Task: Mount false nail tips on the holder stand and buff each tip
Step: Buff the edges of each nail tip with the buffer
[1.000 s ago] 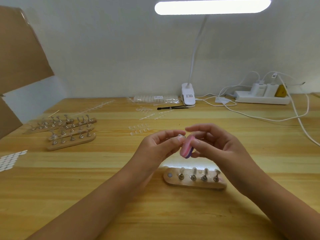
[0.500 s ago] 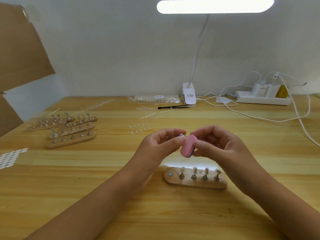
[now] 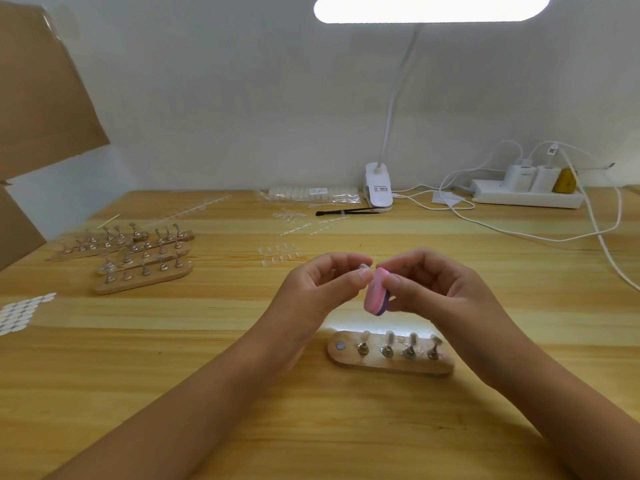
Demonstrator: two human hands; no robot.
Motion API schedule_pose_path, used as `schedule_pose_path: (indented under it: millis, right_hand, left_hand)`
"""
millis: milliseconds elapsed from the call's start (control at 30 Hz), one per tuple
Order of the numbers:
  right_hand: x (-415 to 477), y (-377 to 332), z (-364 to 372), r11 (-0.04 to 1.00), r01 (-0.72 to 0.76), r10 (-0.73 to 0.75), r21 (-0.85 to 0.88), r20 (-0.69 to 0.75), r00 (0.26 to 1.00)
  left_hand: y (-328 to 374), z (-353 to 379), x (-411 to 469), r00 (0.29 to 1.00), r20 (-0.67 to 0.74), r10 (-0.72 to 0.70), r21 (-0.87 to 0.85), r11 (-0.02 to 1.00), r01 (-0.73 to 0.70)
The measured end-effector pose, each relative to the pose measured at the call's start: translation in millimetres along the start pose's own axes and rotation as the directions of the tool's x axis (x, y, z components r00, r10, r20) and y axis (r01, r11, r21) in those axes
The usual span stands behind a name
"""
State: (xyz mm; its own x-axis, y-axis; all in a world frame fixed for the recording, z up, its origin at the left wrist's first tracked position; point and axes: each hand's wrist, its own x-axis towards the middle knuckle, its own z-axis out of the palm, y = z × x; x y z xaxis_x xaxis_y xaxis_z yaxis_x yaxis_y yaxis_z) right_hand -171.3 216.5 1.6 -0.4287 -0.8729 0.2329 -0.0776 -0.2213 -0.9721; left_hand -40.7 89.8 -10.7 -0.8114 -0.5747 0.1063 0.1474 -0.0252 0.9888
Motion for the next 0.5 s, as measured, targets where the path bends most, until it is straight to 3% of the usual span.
schedule_pose_path:
  millis: [67,200,500]
  right_hand:
    - [0.5,-0.1,-0.5,1.000,0.005,-0.005,0.020,-0.028,1.000]
    - [-1.3,-0.5,2.0,0.999,-0.029,0.028,0.013,0.049,0.998]
    - [-0.4,-2.8,1.8,0.998,0.058,-0.055,0.035,-0.084,0.995]
  left_hand:
    - [-0.2,-0.6,0.0,1.000,0.001,0.001,-0.001,1.000,-0.001]
    - [0.3,-0.9,-1.1,1.000,0.028,0.007,0.015,1.000,-0.007]
    - [-0.9,-0.2,0.2,0.999,0.031,0.009,0.010,1.000,-0.009]
